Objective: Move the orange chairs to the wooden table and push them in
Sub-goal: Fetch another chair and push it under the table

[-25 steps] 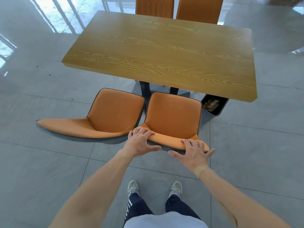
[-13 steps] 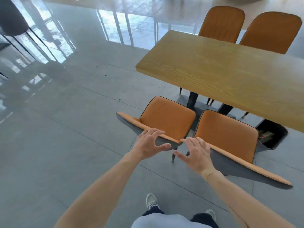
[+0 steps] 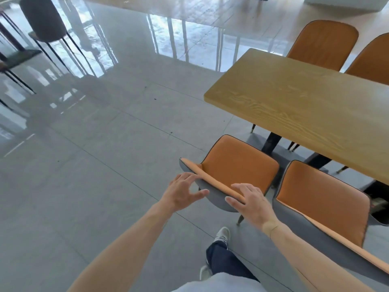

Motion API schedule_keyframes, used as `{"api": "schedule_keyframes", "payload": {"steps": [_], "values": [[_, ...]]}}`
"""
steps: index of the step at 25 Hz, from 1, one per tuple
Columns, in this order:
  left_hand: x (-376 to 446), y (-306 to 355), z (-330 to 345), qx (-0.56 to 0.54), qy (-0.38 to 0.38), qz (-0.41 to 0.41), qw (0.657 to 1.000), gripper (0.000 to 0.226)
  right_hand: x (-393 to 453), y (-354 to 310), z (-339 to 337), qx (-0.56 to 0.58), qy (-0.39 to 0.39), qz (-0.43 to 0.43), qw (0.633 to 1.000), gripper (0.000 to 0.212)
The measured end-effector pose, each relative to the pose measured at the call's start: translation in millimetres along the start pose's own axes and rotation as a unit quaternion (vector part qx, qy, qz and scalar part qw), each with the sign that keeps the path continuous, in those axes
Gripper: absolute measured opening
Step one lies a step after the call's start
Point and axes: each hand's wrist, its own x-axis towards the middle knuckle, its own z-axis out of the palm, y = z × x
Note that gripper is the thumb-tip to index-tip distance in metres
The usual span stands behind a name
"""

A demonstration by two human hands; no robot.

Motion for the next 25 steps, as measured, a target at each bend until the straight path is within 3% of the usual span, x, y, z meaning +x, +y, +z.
{"api": "schedule_keyframes", "payload": {"steps": [6, 12, 17, 22, 25], "values": [[43, -21, -14, 0.036, -0.018, 0.034, 0.999, 0.063, 36, 7, 8, 0.037, -0.031, 0.038, 0.998, 0.073], [78, -36, -9, 0.092, -0.093, 0.072, 0.989, 0.069, 40, 5, 22, 0.009, -0.07, 0.079, 0.994, 0.074], [101, -51, -13, 0.126, -0.148, 0.123, 0.973, 0.081, 33, -14, 40, -0.071, -0.017, 0.192, 0.979, 0.091], [113, -54, -13, 0.154, -0.165, 0.168, 0.96, 0.092, 20, -31, 48, -0.057, 0.043, 0.317, 0.946, 0.098], [117, -59, -12, 0.159, -0.162, 0.192, 0.955, 0.091, 16, -42, 55, -0.027, 0.071, 0.346, 0.935, 0.101]]}}
